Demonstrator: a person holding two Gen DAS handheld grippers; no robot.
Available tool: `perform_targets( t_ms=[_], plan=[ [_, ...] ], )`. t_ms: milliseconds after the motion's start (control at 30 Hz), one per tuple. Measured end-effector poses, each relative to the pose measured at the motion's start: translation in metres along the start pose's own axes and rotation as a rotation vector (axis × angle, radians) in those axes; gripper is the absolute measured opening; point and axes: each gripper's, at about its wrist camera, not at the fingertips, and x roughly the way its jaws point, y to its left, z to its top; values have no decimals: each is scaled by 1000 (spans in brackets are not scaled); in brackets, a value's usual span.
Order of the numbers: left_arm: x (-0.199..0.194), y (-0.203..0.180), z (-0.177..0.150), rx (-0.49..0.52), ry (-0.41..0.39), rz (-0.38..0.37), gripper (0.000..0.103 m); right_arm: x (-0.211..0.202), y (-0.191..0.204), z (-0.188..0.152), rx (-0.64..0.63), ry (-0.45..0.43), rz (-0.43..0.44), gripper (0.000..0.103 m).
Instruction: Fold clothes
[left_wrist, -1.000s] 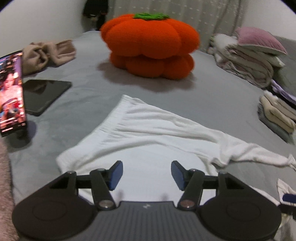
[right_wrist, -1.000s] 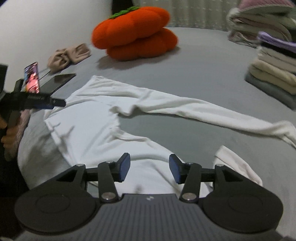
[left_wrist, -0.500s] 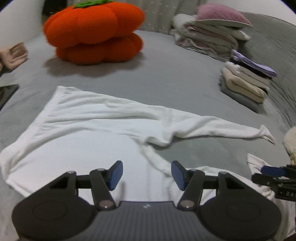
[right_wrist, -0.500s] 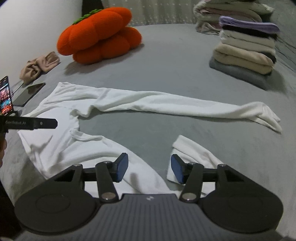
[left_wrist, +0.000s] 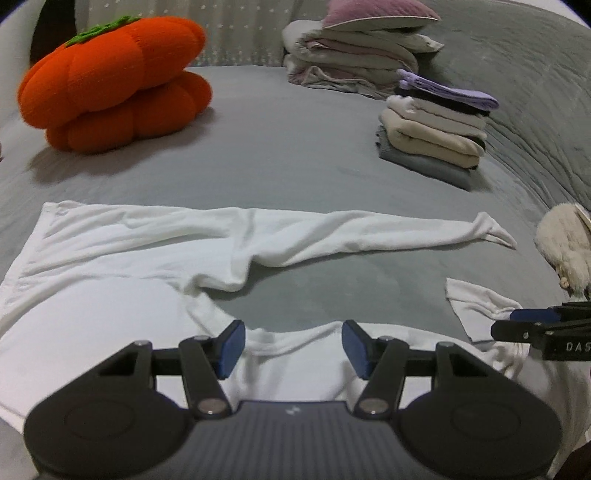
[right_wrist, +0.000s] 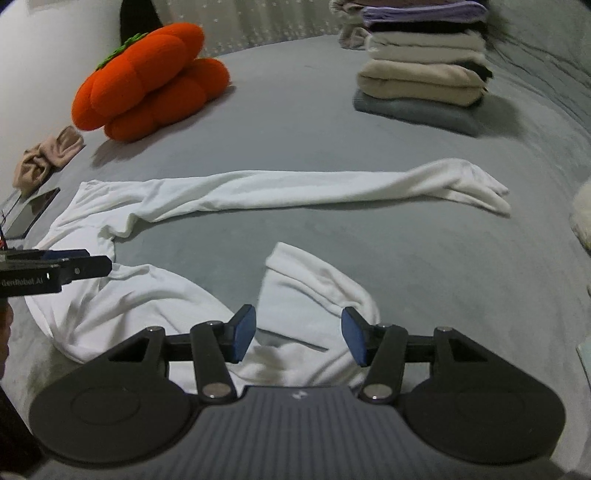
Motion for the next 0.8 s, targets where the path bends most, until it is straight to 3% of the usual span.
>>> perform_targets(
  t_ms=[300,433,700,800],
  plan=[
    [10,-14,2,17,-4,-38,59,-6,-25,1,104,6,35,56],
    [16,-24,0,27,6,-75,59,-6,-30,5,101,-13,0,56],
    [21,-46,-5,102,-7,-127,59,4,-20,9,-9,-49,-66,55],
    [24,-53,-6,145,-36,-144,59,14,-10,9,-77,-47,-91,50]
  ],
)
